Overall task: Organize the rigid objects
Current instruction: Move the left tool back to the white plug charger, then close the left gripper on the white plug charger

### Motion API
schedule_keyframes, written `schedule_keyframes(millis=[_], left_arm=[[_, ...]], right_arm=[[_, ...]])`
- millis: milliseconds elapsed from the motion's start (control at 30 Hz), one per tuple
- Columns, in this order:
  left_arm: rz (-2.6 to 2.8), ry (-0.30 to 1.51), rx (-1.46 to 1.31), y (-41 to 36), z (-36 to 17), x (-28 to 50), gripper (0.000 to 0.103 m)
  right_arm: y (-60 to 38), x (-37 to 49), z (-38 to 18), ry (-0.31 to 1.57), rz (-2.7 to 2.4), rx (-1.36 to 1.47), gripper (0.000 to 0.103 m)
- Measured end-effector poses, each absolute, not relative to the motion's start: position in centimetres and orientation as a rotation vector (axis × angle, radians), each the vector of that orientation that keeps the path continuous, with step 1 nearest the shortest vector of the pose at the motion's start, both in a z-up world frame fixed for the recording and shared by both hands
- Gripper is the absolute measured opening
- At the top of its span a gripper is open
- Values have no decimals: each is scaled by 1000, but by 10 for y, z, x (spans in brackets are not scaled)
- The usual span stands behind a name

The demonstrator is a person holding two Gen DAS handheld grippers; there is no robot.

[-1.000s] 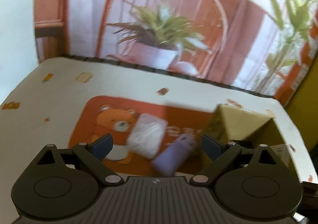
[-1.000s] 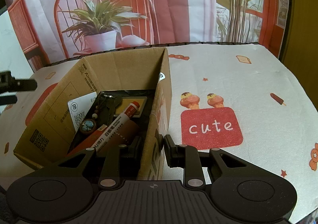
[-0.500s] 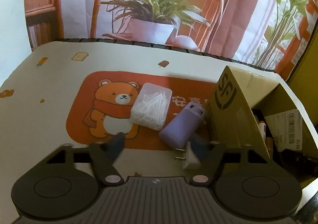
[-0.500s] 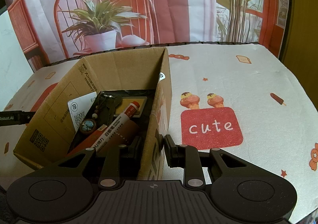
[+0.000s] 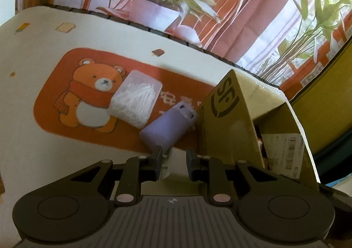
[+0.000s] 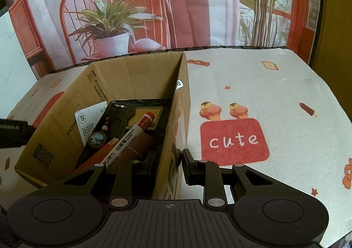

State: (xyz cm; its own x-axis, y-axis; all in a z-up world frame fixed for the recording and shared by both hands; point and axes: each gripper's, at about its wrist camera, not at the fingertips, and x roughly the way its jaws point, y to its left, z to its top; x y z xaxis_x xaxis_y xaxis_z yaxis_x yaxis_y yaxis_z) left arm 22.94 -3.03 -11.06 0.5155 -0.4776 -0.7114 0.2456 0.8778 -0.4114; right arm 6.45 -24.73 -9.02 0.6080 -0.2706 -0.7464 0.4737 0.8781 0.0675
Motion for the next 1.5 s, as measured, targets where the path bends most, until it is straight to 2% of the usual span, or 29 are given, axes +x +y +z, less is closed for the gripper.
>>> schedule_keyframes(millis=[133, 200, 467, 1233, 1333, 1500], left_arm=[[-467, 936, -339, -34, -111, 240, 25], [-480, 941, -370, -36, -113, 244, 19], [-506, 1003, -425, -48, -130, 257, 17], [-508, 1016, -199, -33, -135, 240, 17], [-534, 999, -146, -24, -131, 233, 20], [-629, 933, -27, -24, -121, 225, 50]], right_arm=[[-247, 64, -90, 811, -436, 271, 25], [-247, 65, -90, 811, -436, 271, 25], [-247, 64, -90, 811, -436, 272, 25], [-246, 65, -92, 812, -436, 273, 25], [-246, 65, -92, 813, -437, 273, 25], [-247, 65, -91, 813, -437, 273, 25]])
